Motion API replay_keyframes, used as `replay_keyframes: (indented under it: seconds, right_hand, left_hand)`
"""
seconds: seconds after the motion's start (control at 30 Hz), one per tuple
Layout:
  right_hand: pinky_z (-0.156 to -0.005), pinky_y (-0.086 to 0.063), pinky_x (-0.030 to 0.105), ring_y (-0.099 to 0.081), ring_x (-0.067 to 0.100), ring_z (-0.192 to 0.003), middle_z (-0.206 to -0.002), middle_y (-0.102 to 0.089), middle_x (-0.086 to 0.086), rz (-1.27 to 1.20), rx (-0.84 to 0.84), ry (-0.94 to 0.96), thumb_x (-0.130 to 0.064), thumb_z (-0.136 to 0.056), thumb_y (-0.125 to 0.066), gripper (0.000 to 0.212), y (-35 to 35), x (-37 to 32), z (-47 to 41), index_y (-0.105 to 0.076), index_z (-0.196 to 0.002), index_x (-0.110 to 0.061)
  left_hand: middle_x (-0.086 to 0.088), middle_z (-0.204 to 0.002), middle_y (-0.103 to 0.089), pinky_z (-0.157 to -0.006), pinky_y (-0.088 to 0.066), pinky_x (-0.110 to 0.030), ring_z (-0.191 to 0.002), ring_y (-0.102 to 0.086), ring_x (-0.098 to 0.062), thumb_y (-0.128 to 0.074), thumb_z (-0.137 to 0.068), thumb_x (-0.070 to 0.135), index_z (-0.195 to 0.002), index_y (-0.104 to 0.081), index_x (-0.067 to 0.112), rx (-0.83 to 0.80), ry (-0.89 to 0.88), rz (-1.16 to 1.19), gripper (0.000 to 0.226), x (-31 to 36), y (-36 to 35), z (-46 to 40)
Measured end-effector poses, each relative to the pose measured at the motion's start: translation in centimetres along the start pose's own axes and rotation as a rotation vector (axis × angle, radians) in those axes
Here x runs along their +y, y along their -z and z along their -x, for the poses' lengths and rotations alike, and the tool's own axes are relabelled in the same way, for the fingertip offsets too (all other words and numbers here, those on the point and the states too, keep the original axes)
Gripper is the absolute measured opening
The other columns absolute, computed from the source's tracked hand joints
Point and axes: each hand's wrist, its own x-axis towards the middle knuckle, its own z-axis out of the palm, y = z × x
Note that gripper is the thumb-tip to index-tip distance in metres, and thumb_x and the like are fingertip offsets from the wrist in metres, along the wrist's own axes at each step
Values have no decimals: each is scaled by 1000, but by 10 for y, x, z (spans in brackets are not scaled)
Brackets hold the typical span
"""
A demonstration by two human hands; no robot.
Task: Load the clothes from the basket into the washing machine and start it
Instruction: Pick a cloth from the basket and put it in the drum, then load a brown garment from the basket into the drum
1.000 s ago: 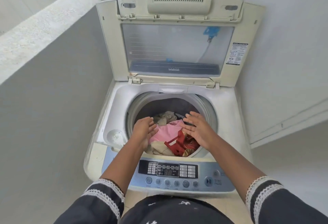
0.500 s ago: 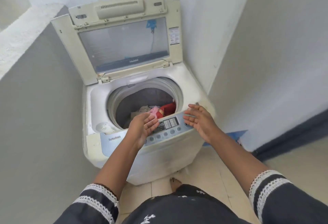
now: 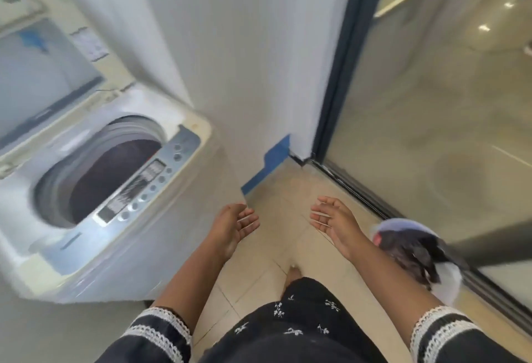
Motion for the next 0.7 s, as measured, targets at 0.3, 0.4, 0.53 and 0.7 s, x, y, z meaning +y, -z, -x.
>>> replay_keyframes:
  seconds: [0.3,0.4,0.53,0.7]
  right_hand:
    - [-92,-49,44,-64,26,-88,-101,-68,13,-223,387,-138,-2,-93,-58,21,213,48,48,-60,-108,-16]
    - [-81,-49,37,-63,25,-88,-98,-67,9,-225,444,-211,-5,-94,-59,21,269,57,60,-58,-112,-15]
    - [-79,-50,34,-65,24,-86,-103,-69,7,-162,467,-313,-10,-93,-62,22,348,62,59,-60,-114,-15]
    - [-71,-49,31,-63,21,-77,-95,-67,8,-65,547,-348,-15,-93,-64,23,435,57,37,-60,-116,-12]
  left_hand:
    - [-16,-104,-62,-79,-57,-40,-90,-65,-29,-55,-100,15,-113,-54,6,-200,197,-461,16,-126,-150,1]
    - [-13,-96,-62,-72,-54,-35,-79,-64,-24,-56,-98,13,-105,-55,10,-195,277,-559,8,-170,-196,3]
    - [-12,-99,-65,-70,-54,-32,-77,-65,-23,-60,-96,12,-106,-57,11,-229,344,-688,11,-221,-259,1]
    - [-14,-104,-66,-68,-53,-28,-81,-64,-22,-59,-96,11,-118,-56,5,-303,369,-830,23,-269,-333,-4]
